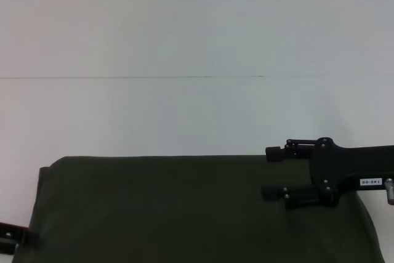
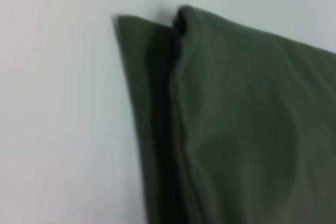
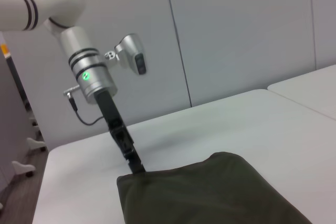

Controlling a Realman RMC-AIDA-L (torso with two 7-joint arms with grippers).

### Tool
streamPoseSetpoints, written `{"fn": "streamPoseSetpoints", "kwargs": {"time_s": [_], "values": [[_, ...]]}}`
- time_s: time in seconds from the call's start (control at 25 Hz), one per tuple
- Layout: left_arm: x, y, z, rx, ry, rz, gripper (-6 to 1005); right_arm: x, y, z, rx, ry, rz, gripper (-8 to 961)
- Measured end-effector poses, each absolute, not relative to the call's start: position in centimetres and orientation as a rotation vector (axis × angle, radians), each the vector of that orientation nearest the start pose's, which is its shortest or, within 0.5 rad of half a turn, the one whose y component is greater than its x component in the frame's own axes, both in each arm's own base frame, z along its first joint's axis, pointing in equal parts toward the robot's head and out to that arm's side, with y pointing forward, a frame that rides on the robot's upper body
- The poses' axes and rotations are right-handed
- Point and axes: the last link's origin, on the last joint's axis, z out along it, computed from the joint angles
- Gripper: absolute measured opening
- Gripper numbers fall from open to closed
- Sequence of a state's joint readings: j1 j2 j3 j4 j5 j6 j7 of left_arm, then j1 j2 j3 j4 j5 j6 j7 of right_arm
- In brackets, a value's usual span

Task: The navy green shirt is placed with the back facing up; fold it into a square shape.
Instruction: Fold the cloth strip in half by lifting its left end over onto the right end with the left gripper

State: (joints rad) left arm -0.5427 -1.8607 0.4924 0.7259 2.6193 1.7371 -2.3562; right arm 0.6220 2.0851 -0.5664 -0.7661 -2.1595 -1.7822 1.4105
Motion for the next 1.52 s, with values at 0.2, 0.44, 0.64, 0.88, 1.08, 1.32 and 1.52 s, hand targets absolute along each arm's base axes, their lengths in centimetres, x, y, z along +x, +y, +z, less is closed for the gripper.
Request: {"fn": "streamPoseSetpoints", "kwargs": {"time_s": [0.2, 0.44, 0.64, 0.88, 1.08, 1.32, 1.52], "values": [[-36.0, 30.3, 12.0, -2.096, -1.931, -0.099, 658, 23.0, 33.2, 0.3, -2.92, 0.37, 0.706, 848], [-34.9, 30.2, 13.8, -2.122, -1.914, -0.316, 707, 22.7, 33.5, -3.0, -2.982, 0.253, 0.598, 848], [-33.1, 30.1, 14.7, -2.183, -1.854, -0.663, 706, 22.6, 33.4, -4.8, -3.018, 0.14, 0.539, 847], [-33.0, 29.8, 14.1, -2.162, -1.95, -0.769, 711, 23.1, 33.0, -5.3, -2.972, -0.006, 0.569, 847], [-33.2, 29.9, 13.4, -2.162, -2.007, -0.69, 714, 23.4, 32.9, -5.4, -2.953, -0.029, 0.566, 847], [-32.7, 30.7, 11.8, -2.203, -2.042, -0.57, 736, 23.8, 32.8, -5.9, -2.945, -0.013, 0.546, 848], [-32.6, 31.1, 9.2, -2.229, -2.075, -0.492, 749, 23.8, 32.9, -6.1, -2.944, 0.001, 0.539, 848]]}}
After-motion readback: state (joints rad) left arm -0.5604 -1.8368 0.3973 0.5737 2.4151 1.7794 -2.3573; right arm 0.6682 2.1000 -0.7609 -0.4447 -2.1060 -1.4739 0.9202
